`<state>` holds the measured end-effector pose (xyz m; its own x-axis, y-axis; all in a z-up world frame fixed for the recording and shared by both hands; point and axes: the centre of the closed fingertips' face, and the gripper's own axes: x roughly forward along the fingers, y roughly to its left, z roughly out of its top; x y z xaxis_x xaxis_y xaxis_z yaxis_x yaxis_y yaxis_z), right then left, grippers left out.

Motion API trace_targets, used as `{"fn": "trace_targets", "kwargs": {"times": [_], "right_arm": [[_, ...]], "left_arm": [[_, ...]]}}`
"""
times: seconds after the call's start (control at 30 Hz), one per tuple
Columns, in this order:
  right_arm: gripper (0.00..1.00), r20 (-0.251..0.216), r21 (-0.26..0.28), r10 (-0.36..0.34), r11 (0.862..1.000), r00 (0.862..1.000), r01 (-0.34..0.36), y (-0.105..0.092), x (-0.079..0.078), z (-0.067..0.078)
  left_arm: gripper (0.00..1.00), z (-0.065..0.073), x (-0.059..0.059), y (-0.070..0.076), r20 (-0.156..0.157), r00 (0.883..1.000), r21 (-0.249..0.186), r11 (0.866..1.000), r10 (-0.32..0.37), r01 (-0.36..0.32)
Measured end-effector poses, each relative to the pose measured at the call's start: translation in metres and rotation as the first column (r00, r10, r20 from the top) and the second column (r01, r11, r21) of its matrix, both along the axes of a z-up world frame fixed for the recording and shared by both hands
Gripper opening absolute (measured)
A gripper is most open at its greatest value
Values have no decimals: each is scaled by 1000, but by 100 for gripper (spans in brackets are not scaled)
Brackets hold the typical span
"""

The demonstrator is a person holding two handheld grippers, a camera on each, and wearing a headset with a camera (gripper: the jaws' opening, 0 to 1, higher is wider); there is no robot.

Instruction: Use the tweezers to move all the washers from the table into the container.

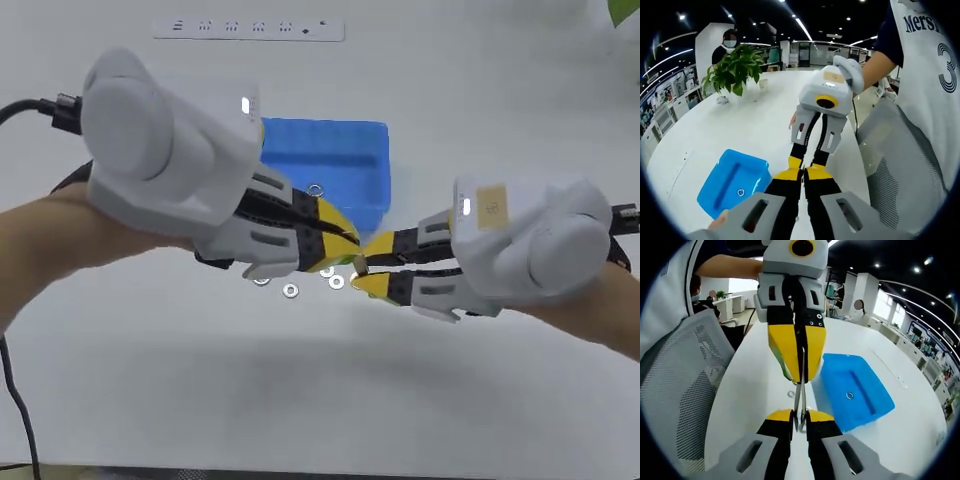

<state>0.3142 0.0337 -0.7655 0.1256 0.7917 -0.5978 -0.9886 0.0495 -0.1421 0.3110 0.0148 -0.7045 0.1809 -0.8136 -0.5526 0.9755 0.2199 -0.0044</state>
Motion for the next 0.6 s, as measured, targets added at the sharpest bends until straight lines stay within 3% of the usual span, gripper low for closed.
{"fn": "trace_targets", "kwargs": {"times": [0.6], "right_arm": [[11,-25,11,-4,1000,1000,4,6,5,-11]], "left_arm": [[6,-13,5,3,-13,1000,26,1000,8,-8]]}}
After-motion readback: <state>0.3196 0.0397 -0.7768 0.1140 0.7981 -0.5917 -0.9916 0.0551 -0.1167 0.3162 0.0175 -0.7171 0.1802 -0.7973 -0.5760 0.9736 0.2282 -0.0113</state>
